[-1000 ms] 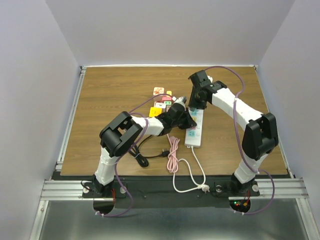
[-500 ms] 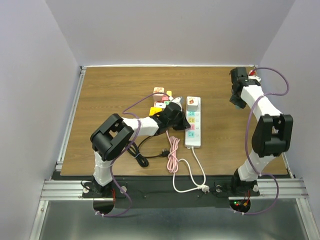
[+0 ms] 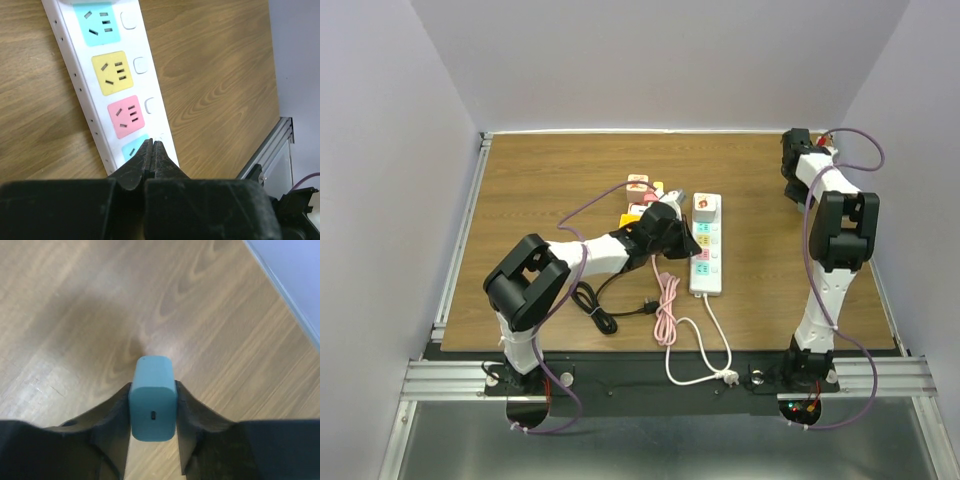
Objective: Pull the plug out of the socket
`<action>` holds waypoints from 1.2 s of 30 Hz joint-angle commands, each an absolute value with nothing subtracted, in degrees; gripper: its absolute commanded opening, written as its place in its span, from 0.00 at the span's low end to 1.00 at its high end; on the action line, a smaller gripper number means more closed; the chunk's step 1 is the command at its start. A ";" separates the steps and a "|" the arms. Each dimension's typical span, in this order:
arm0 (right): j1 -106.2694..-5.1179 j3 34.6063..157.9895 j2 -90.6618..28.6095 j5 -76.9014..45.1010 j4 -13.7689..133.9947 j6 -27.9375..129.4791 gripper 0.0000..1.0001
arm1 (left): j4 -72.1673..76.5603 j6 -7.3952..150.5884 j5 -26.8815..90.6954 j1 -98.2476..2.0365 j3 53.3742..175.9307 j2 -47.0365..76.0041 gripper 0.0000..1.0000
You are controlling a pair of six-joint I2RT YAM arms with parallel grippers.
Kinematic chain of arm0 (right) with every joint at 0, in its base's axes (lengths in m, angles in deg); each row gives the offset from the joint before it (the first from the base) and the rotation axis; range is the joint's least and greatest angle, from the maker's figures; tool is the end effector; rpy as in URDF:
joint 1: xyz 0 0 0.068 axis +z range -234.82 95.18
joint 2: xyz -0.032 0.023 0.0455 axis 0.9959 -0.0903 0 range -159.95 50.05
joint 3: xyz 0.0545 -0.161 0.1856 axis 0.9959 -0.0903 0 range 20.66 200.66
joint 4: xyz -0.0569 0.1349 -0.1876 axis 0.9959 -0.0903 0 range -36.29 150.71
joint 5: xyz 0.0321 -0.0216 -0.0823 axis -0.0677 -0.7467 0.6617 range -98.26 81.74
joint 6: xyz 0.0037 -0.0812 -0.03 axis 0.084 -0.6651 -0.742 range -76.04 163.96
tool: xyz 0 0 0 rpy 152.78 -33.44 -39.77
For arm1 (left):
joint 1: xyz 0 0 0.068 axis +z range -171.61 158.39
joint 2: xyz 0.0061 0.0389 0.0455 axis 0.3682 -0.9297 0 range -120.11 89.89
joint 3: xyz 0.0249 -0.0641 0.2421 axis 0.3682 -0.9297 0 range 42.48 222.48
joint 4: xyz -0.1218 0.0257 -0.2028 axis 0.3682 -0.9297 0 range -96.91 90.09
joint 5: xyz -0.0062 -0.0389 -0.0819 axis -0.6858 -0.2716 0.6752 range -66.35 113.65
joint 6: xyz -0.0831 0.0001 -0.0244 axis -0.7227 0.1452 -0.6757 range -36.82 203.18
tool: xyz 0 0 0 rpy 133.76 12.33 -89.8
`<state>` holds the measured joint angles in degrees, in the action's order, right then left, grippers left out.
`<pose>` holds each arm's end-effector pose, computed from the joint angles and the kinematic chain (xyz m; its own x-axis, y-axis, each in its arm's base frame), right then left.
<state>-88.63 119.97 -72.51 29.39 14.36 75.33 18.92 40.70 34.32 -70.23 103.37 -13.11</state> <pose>0.4188 -0.0747 0.1597 -0.6606 0.4570 -0.5956 0.7131 0.6300 -0.3076 0.2635 -0.3206 0.1875 -0.7666 -0.1336 -0.6280 0.4503 0.5853 -0.6743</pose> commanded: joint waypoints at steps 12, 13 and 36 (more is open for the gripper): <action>-89.13 127.27 -69.75 21.47 14.74 72.17 0.90 | 23.38 40.02 39.55 -70.12 103.92 -17.86 0.00; -89.13 127.36 -68.70 19.19 15.09 72.00 0.91 | 23.56 40.11 39.55 -70.12 103.92 -18.13 0.00; -66.02 125.34 -61.82 -7.21 17.91 63.38 1.00 | 24.09 37.74 37.97 -68.89 103.22 -21.73 0.00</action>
<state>-66.06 123.86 -60.51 -7.33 16.59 65.04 25.20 37.33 39.48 -69.72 103.72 -21.61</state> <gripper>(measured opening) 0.998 0.019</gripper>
